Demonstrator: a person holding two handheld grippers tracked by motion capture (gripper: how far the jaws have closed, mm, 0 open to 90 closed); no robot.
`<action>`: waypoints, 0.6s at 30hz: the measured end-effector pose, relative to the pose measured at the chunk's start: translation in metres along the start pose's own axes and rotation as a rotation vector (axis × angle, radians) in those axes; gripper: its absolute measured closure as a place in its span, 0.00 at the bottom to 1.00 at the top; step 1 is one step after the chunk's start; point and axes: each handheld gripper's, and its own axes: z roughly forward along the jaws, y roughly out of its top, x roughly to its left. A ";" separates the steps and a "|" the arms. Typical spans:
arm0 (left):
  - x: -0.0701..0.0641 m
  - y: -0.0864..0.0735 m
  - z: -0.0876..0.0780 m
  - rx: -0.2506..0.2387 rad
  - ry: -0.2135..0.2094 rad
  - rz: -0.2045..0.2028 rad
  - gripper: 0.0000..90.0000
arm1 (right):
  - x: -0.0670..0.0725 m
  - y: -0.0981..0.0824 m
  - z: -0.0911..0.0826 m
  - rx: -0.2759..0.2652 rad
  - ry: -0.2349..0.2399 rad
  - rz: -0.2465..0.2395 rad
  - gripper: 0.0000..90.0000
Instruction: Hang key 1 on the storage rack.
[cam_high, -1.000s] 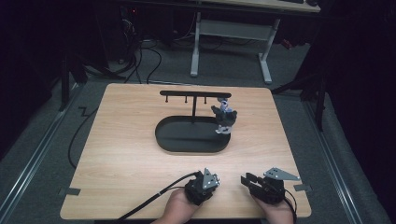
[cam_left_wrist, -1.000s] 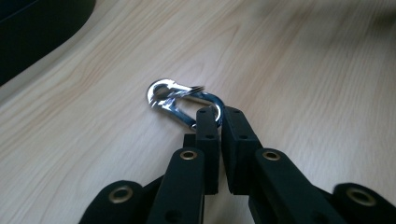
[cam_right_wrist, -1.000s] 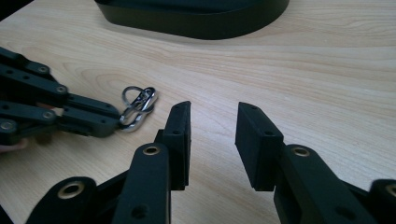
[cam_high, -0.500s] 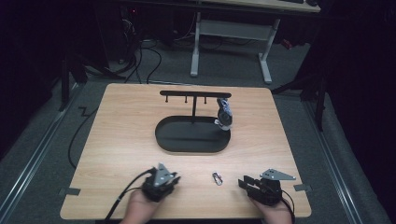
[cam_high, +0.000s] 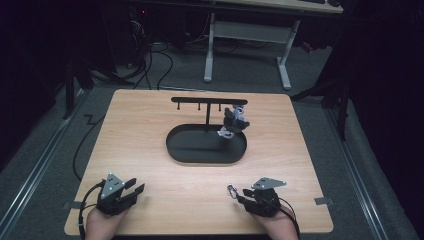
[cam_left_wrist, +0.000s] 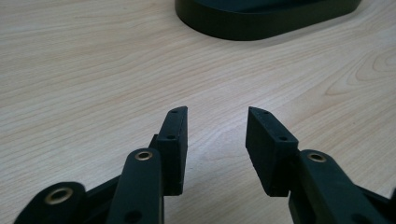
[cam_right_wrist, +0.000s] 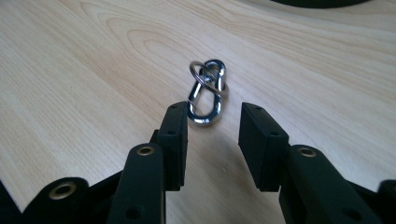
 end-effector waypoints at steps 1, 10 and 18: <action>0.001 0.000 0.000 -0.001 -0.004 -0.005 0.65 | 0.002 0.004 0.003 0.012 -0.002 -0.014 0.70; -0.001 0.001 0.001 0.008 -0.031 0.019 0.64 | 0.002 0.030 0.015 0.149 -0.049 -0.089 0.72; -0.003 0.001 0.002 0.013 -0.033 0.035 0.64 | 0.008 0.042 0.021 0.234 -0.051 -0.159 0.84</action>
